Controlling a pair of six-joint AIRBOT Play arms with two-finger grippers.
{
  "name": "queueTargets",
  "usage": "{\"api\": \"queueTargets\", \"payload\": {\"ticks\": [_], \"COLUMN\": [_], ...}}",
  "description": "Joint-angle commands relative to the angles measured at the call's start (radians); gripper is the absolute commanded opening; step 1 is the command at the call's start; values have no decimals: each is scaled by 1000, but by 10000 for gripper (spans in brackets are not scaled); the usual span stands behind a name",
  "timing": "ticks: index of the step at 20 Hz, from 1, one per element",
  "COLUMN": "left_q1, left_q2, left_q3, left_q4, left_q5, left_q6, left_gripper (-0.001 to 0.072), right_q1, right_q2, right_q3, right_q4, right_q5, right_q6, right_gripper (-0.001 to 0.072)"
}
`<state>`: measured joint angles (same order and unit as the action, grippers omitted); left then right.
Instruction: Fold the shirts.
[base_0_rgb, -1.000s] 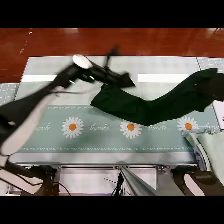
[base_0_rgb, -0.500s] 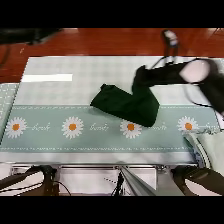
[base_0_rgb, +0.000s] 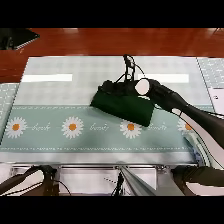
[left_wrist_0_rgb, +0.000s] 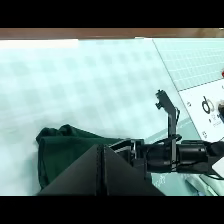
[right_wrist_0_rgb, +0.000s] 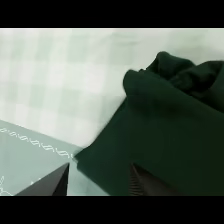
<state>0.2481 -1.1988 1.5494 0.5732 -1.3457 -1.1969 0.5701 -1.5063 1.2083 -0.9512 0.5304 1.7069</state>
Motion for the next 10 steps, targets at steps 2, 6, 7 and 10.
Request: {"api": "queueTargets", "payload": {"ticks": [2, 6, 7, 10], "left_q1": [7, 7, 7, 7], "left_q2": [3, 3, 3, 3], "left_q3": [0, 0, 0, 0], "left_q4": [60, 106, 109, 110], "left_q5": [-9, -10, -11, -23], "left_q6": [-2, -2, -2, -2], "left_gripper": [21, 20, 20, 20], "right_q1": [-128, -367, -444, -650], "right_q2": [107, 244, 283, 403], "right_q3": [0, -39, -94, -349], "right_q4": [-269, -731, -753, -533], "right_q5": [346, 801, 832, 722], "right_q6": [-39, -51, -71, -80], "right_gripper": [468, 424, 405, 537]}}
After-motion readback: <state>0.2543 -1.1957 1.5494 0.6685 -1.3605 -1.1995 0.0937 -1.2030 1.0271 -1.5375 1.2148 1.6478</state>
